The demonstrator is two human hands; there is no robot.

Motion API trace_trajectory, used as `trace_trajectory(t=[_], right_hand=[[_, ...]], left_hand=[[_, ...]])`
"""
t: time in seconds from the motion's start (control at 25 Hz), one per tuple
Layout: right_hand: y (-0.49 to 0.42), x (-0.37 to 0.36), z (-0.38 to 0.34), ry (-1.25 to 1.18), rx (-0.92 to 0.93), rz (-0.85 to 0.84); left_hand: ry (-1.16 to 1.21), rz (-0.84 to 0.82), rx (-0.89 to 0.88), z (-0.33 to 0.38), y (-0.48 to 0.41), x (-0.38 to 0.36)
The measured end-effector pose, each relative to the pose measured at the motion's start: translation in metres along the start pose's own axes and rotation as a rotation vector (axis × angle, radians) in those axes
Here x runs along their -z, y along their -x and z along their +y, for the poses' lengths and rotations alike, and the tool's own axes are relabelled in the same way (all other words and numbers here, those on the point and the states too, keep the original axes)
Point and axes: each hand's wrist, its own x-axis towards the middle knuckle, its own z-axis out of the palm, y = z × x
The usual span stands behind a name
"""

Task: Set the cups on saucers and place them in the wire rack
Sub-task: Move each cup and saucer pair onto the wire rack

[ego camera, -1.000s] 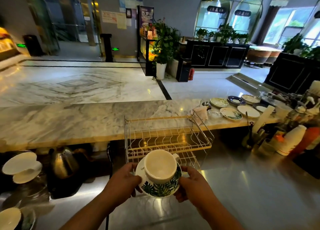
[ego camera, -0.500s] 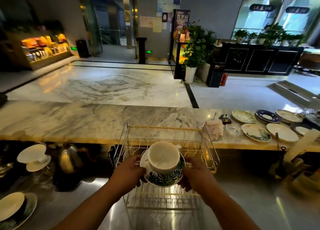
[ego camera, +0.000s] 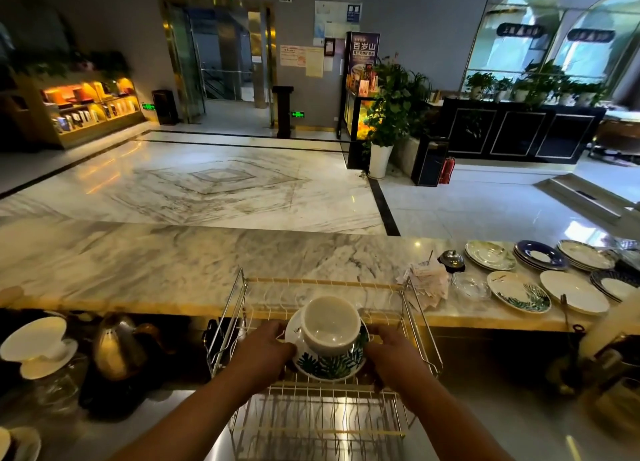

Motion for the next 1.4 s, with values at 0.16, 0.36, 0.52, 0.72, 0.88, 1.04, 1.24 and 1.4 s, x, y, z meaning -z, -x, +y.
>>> trace_trajectory(t=[0.16, 0.36, 0.52, 0.72, 0.88, 1.04, 1.24, 1.4], right_hand=[[-0.021, 0.002, -0.001, 0.017, -0.024, -0.002], [-0.038, 0.003, 0.003, 0.027, -0.028, -0.014], [-0.041, 0.001, 0.008, 0.006, -0.042, -0.033], [-0.038, -0.002, 0.01, 0.005, -0.051, -0.024], [-0.032, -0.006, 0.003, 0.079, -0.05, 0.007], [-0.022, -0.007, -0.001, 0.219, 0.016, 0.037], [0.005, -0.009, 0.025, 0.809, 0.393, 0.233], [0.016, -0.02, 0.047, 1.085, 0.563, 0.057]], left_hand=[[-0.015, -0.012, 0.02, -0.001, -0.019, -0.001], [-0.041, -0.011, 0.026, -0.007, -0.034, -0.005], [-0.026, -0.013, 0.042, -0.013, -0.036, -0.008], [-0.034, -0.018, 0.02, -0.016, -0.037, -0.011], [-0.084, -0.014, -0.027, -0.015, -0.032, -0.011], [-0.103, 0.05, -0.042, -0.008, -0.021, -0.009], [-0.429, 0.257, -0.312, -0.023, 0.015, -0.011], [-0.848, 0.206, -0.613, -0.041, 0.04, -0.035]])
